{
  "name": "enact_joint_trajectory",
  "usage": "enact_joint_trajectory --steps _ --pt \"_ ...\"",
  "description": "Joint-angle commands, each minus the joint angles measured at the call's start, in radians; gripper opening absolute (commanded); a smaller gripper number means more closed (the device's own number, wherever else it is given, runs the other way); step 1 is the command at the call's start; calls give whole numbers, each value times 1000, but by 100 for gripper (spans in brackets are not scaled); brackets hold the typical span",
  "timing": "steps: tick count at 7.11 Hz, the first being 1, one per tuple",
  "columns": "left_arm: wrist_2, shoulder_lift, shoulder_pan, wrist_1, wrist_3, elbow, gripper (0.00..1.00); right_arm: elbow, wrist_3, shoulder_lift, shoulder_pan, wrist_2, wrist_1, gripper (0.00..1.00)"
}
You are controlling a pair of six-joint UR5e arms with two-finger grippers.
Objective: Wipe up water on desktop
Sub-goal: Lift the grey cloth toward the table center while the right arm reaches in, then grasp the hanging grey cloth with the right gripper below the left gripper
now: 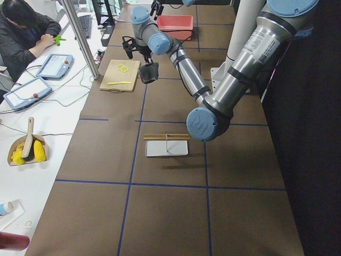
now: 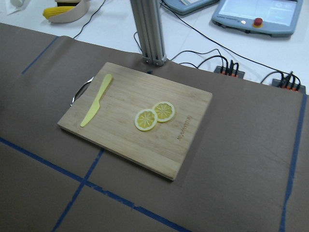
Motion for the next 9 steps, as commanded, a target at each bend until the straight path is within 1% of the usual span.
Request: enact_joint_trajectory --steps 1,2,3,4,5,6,7,8,9 --pt "36 -93 47 -6 -69 83 0 18 -34 33 -232 -343 32 100" --pt "59 -165 78 -9 -115 144 0 17 -37 39 -331 -468 32 100" --pt "60 -209 96 -11 -137 179 0 14 -38 51 -384 -522 32 100" --pt "60 -243 119 -12 -151 198 0 14 -38 54 -400 -535 32 100" --pt "60 -280 132 -52 -186 241 0 14 -38 53 -401 -535 32 100" --pt "60 -317 144 -133 -235 299 0 12 -38 53 -406 -535 32 99" --pt "60 -358 167 -177 -278 339 0 12 -41 53 -411 -535 32 99" --pt "60 -403 184 -201 -290 386 0 12 -44 54 -414 -537 32 99" --pt "60 -411 202 -202 -290 391 0 12 -44 54 -424 -537 32 99"
